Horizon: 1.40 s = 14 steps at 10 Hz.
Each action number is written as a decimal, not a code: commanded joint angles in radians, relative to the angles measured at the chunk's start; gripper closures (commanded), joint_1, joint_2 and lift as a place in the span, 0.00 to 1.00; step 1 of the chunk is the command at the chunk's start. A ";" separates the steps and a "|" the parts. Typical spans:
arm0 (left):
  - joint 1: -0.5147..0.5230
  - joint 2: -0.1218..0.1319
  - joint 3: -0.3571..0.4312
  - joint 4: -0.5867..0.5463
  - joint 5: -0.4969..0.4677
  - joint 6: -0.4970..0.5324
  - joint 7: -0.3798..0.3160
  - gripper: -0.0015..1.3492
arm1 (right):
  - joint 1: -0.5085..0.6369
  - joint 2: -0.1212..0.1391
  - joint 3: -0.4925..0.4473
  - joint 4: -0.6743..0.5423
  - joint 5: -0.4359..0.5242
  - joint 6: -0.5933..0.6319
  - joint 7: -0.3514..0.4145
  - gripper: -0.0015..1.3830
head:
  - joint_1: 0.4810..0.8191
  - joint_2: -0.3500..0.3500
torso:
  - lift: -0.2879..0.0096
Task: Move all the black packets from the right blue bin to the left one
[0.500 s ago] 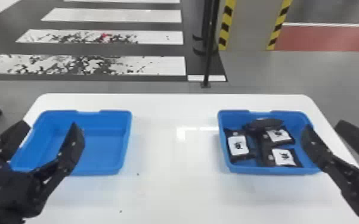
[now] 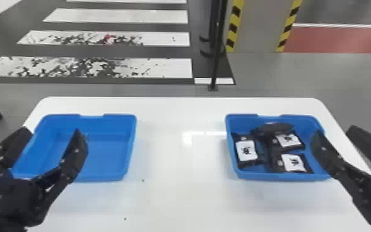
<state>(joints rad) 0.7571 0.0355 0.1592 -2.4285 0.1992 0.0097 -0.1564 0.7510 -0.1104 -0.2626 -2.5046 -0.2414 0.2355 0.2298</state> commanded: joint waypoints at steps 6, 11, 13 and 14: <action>-0.001 0.003 -0.002 0.002 0.008 0.000 -0.002 0.13 | -0.145 -0.026 -0.009 0.052 -0.012 0.255 0.025 0.36 | 0.63 0.47 | 0.50; -0.004 0.003 -0.002 0.007 0.012 -0.002 -0.002 0.13 | -0.407 -0.068 0.057 0.341 0.030 0.410 0.065 0.35 | 0.63 0.46 | 0.50; -0.004 0.003 -0.004 0.007 0.012 -0.002 -0.003 0.13 | -0.523 -0.087 0.091 0.496 0.028 0.422 0.092 0.13 | 0.63 0.46 | 0.50; -0.004 0.003 -0.004 0.007 0.012 -0.002 -0.003 0.13 | -0.560 -0.092 0.109 0.528 0.030 0.422 0.091 0.04 | 0.63 0.47 | 0.50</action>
<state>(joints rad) 0.7533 0.0384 0.1563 -2.4211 0.2114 0.0072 -0.1596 0.2180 -0.1990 -0.1658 -2.0031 -0.2125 0.6570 0.3221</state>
